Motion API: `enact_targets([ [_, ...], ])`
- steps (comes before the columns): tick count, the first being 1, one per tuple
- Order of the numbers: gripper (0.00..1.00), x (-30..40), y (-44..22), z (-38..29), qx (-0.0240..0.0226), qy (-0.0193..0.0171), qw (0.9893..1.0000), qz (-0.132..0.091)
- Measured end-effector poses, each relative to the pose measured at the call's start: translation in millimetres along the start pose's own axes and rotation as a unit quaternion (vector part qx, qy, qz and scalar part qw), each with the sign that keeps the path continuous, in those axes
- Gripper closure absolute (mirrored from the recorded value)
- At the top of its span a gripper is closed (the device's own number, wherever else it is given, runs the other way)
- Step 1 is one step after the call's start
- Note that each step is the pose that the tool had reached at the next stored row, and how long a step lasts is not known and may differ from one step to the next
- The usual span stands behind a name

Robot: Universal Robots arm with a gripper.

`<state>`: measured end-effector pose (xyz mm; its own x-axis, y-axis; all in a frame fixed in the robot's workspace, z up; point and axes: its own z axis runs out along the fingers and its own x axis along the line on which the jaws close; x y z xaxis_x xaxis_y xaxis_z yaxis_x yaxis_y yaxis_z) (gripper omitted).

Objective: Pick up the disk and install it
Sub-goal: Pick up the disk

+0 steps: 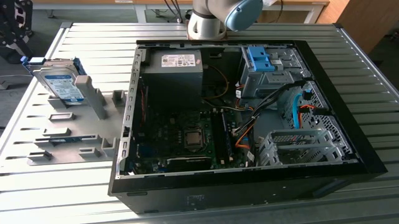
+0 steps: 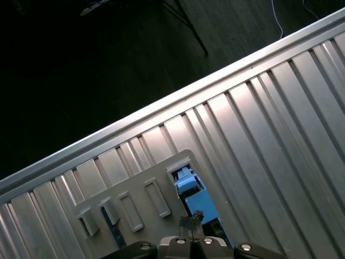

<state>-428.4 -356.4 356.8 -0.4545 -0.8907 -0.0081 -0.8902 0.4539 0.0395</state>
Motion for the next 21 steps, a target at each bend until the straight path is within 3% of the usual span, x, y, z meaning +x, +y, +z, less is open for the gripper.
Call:
enact_targets([
  [4,0.89,0.0,0.0,0.2,-0.0002,0.0012,0.9995,-0.031],
  [11,0.89,0.0,-0.1,0.7,-0.0003,0.0032,0.9966,-0.083],
  [17,0.89,0.0,0.9,3.3,0.0043,0.0015,0.9963,-0.086],
  [19,0.89,-0.2,1.1,4.1,0.0040,-0.0007,0.9961,-0.088],
  [21,0.89,-0.3,1.1,4.9,0.0039,-0.0005,0.9949,-0.101],
])
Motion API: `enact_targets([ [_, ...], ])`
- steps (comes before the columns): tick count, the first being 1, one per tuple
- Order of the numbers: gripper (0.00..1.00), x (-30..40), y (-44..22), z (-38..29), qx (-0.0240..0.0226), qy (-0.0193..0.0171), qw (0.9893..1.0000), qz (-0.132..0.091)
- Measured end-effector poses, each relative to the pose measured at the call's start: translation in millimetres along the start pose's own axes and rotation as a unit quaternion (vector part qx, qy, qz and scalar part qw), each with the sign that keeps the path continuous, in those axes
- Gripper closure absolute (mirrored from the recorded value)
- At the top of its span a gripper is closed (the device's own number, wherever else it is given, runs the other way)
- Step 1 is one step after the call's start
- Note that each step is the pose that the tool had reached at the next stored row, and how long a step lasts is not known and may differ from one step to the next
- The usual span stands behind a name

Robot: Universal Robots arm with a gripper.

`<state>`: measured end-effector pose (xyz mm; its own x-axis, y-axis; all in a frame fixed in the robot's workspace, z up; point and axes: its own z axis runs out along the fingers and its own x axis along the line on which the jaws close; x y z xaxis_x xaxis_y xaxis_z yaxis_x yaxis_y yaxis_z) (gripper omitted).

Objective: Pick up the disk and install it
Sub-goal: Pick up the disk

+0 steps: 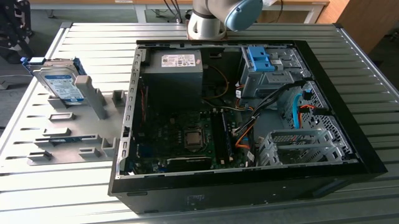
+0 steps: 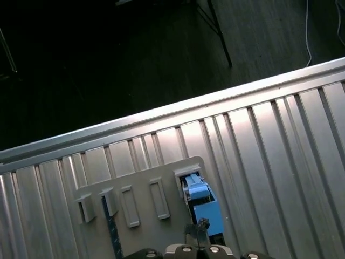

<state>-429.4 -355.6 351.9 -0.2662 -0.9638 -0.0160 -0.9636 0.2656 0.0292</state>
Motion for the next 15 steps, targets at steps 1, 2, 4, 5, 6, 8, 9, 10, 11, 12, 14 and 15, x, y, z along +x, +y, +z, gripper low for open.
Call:
enact_targets([
  [1,0.89,0.0,0.0,0.3,-0.0002,0.0003,1.0000,-0.008],
  [2,0.89,-0.1,0.0,0.6,-0.0003,0.0005,0.9999,-0.016],
  [4,0.89,-3.0,0.9,1.1,-0.0002,0.0011,0.9998,-0.020],
  [5,0.83,-4.4,1.4,1.5,-0.0002,0.0013,0.9998,-0.020],
  [6,0.83,-5.8,1.9,2.1,-0.0001,0.0014,0.9998,-0.020],
  [8,0.77,-7.6,2.9,3.7,0.0001,0.0017,0.9998,-0.020],
  [9,0.71,-8.2,3.2,4.5,0.0002,0.0017,0.9998,-0.020],
  [10,0.65,-8.3,3.1,5.0,0.0001,0.0018,0.9998,-0.022],
  [11,0.59,-8.3,3.1,5.6,0.0001,0.0019,0.9997,-0.026],
  [12,0.59,-8.3,3.1,6.2,0.0000,0.0022,0.9994,-0.034],
  [14,0.53,-8.3,3.1,7.7,-0.0002,0.0026,0.9987,-0.051],
  [15,0.53,-8.3,3.2,8.6,-0.0003,0.0027,0.9983,-0.058],
])
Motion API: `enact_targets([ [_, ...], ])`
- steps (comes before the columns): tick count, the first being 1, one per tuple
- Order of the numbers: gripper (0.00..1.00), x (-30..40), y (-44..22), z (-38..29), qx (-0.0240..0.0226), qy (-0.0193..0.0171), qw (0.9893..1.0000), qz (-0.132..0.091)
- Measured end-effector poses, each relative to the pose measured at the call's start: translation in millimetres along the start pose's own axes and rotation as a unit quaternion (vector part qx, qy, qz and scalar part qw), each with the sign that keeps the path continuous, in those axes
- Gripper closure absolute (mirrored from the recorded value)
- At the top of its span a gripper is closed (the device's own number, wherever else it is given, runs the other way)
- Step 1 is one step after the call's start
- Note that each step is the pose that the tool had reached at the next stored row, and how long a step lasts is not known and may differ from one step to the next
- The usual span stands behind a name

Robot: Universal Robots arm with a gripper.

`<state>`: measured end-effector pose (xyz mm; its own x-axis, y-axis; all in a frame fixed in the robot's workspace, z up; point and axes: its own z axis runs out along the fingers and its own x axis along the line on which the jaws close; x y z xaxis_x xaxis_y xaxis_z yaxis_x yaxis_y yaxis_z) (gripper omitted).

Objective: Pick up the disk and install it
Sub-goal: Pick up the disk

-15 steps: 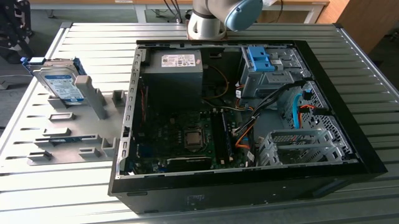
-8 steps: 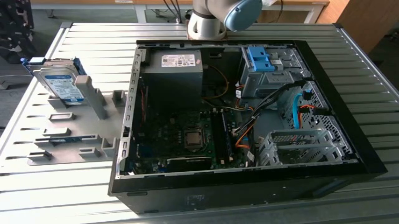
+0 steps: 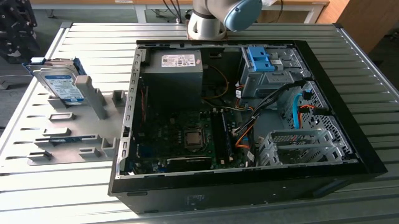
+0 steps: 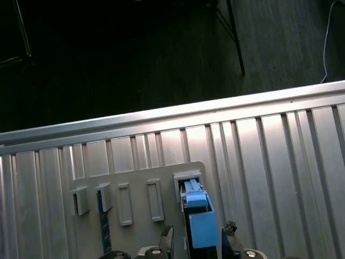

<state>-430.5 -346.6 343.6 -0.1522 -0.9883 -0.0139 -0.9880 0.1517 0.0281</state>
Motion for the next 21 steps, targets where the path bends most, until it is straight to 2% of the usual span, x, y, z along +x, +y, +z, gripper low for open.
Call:
enact_targets([
  [2,0.53,0.1,1.0,1.3,-0.0003,0.0001,1.0000,-0.009],
  [8,0.53,-2.4,3.8,5.1,0.0002,0.0007,0.9999,-0.013],
  [13,0.53,-2.6,3.8,7.5,0.0004,0.0019,0.9989,-0.047],
  [16,0.53,-2.5,4.4,9.4,0.0050,0.0064,0.9988,-0.048],
  [19,0.53,-2.4,4.5,12.3,0.0115,0.0068,0.9988,-0.048],
  [21,0.53,-2.4,4.6,13.8,0.0127,0.0066,0.9987,-0.048],
])
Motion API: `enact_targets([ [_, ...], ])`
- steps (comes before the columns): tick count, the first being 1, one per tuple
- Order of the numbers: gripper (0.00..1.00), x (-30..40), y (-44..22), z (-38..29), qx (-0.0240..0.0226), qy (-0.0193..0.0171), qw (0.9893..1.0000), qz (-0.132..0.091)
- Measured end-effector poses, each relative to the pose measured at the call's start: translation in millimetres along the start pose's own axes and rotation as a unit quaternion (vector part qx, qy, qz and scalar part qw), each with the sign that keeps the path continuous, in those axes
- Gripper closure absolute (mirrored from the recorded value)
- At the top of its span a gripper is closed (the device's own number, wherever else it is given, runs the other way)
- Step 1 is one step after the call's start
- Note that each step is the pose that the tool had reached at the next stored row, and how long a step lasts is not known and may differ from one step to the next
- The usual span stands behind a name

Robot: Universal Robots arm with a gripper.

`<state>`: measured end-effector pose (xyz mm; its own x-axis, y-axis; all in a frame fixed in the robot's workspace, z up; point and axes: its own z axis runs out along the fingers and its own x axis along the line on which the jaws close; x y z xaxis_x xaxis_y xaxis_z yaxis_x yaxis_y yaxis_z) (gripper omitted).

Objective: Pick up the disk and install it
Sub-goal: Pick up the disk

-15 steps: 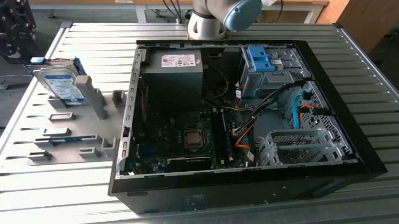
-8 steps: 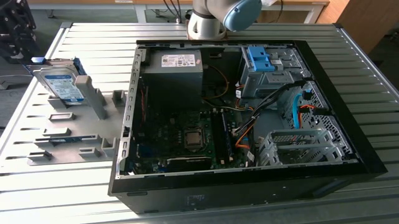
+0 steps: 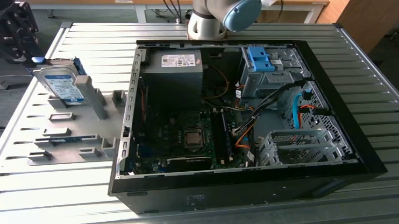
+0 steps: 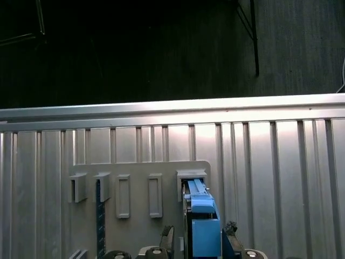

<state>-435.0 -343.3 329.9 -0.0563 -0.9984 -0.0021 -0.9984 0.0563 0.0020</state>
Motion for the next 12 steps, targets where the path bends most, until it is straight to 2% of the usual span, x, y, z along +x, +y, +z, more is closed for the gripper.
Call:
enact_targets([
  [5,0.53,-0.1,0.7,5.1,0.0006,-0.0004,1.0000,0.000],
  [9,0.53,0.0,1.8,10.0,0.0048,-0.0006,1.0000,0.000],
  [12,0.53,-0.2,2.5,12.9,0.0053,-0.0006,1.0000,0.000],
])
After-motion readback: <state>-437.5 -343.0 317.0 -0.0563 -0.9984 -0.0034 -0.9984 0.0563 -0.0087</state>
